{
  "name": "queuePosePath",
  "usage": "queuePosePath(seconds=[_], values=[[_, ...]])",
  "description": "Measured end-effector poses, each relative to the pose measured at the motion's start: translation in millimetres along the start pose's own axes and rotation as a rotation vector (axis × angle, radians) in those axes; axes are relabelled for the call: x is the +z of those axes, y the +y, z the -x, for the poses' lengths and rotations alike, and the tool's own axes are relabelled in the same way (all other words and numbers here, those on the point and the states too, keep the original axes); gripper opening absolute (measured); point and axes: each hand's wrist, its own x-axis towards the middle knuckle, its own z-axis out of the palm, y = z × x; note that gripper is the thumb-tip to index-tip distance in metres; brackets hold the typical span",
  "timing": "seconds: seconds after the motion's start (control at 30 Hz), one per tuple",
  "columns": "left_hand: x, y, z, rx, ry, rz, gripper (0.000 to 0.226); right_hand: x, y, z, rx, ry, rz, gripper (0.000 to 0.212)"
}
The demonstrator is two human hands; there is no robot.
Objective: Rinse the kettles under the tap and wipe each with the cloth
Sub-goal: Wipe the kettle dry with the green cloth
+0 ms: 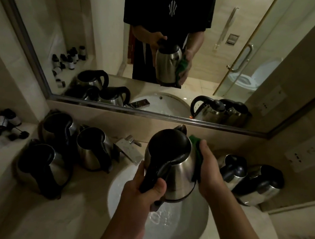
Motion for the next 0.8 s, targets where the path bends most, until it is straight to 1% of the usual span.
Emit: queuePosePath(seconds=[0.1, 0.17, 0.23, 0.3, 0.33, 0.4, 0.47, 0.53, 0.6, 0.67, 0.73, 0.77, 0.8], values=[[1.8, 6.1, 0.3, 0.031, -0.004, -0.032, 0.049, 0.3, -1.9, 2.4, -0.205, -0.044, 0.062, 0.038], [3.3, 7.3, -0.3, 0.024, 0.002, -0.012, 0.046, 4.2, 6.9, 12.1, -0.357, -0.07, 0.194, 0.051], [1.2, 4.5, -1.8, 0.011, 0.022, 0.049, 0.045, 10.2, 16.8, 26.0, -0.553, -0.09, 0.461, 0.055], [-2.2, 3.7, -2.3, -0.016, 0.062, 0.097, 0.054, 10.2, 34.2, 33.6, -0.792, -0.099, 0.742, 0.057], [-3.9, 2.3, -2.9, -0.03, 0.081, 0.113, 0.05, 9.0, 44.6, 35.3, -0.898, -0.097, 0.837, 0.06], [-5.9, -0.2, -3.0, -0.073, 0.079, 0.148, 0.042, 4.2, 66.8, 36.3, -1.048, -0.078, 0.907, 0.06], [-6.3, 2.3, -0.8, -0.108, 0.058, 0.164, 0.043, -4.2, 91.3, 34.7, -1.132, -0.052, 0.918, 0.06], [-7.5, 2.2, 0.4, -0.113, 0.068, 0.15, 0.046, -12.9, 118.9, 35.0, -1.11, -0.019, 0.889, 0.063], [-8.9, 4.5, 1.5, -0.092, 0.068, 0.092, 0.045, -16.9, 136.6, 38.7, -0.971, 0.033, 0.741, 0.065], [-11.0, 5.2, 0.6, -0.064, 0.042, 0.049, 0.035, -16.3, 133.0, 41.5, -0.694, 0.091, 0.462, 0.066], [-12.7, 6.4, 0.0, -0.017, 0.012, 0.002, 0.02, -16.8, 111.1, 33.9, -0.432, 0.097, 0.305, 0.06], [-13.6, 5.1, -1.0, 0.003, -0.006, -0.013, 0.023, -21.8, 96.7, 25.1, -0.312, 0.07, 0.219, 0.056], [-14.2, 3.9, -1.6, 0.011, -0.015, -0.017, 0.032, -24.2, 77.9, 16.1, -0.163, -0.014, 0.096, 0.056]])
